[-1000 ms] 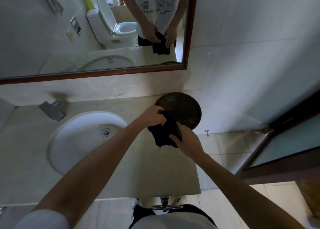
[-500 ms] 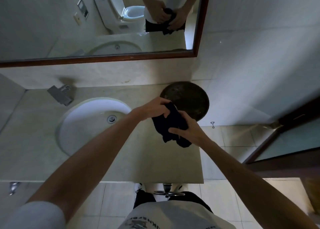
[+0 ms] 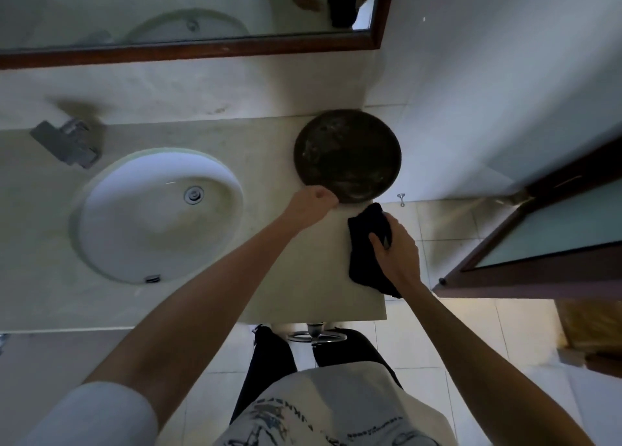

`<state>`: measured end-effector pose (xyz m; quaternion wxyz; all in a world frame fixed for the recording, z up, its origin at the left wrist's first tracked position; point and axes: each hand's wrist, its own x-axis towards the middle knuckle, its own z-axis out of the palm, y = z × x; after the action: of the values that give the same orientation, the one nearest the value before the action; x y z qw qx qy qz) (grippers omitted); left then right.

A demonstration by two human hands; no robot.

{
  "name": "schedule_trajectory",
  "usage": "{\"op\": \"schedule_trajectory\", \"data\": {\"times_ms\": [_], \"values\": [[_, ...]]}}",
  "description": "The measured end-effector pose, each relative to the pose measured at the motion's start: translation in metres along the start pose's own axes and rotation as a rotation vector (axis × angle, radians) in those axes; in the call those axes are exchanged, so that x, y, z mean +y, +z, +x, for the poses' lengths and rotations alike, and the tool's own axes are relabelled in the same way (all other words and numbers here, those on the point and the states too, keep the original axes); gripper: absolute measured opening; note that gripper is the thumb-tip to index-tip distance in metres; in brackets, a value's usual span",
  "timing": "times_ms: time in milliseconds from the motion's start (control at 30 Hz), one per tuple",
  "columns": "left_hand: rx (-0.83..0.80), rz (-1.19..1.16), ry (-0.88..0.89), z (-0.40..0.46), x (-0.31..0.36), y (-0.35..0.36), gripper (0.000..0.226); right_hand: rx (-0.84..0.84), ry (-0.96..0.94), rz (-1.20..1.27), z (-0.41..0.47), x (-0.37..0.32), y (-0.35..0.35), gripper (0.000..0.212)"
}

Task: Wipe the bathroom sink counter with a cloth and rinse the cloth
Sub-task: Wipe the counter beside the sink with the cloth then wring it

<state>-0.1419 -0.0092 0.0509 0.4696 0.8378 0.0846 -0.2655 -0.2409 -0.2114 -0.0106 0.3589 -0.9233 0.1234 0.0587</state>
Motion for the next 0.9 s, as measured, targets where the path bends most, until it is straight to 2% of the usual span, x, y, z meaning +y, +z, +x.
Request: {"op": "schedule_trajectory", "data": {"times_ms": [100, 233, 333, 533, 667, 900], "values": [[0.146, 0.182, 0.021, -0.002, -0.047, -0.018, 0.019, 0.072, 0.106, -0.187, 0.004, 0.012, 0.013, 0.048], [0.359, 0.267, 0.009, -0.022, -0.111, -0.044, 0.018, 0.186, 0.160, -0.252, -0.003, 0.002, 0.033, 0.049], [0.441, 0.341, 0.002, -0.039, -0.158, -0.065, 0.022, 0.240, 0.202, -0.312, -0.008, -0.014, 0.050, 0.050], [0.521, 0.420, 0.045, -0.064, -0.240, -0.118, 0.021, 0.289, 0.252, -0.403, -0.013, -0.047, 0.087, 0.078], [0.509, 0.463, 0.077, -0.074, -0.287, -0.149, 0.021, 0.305, 0.216, -0.405, -0.025, -0.087, 0.138, 0.075], [0.448, 0.323, -0.015, -0.078, -0.323, -0.185, 0.023, 0.286, 0.137, -0.308, -0.043, -0.174, 0.223, 0.065]]}}
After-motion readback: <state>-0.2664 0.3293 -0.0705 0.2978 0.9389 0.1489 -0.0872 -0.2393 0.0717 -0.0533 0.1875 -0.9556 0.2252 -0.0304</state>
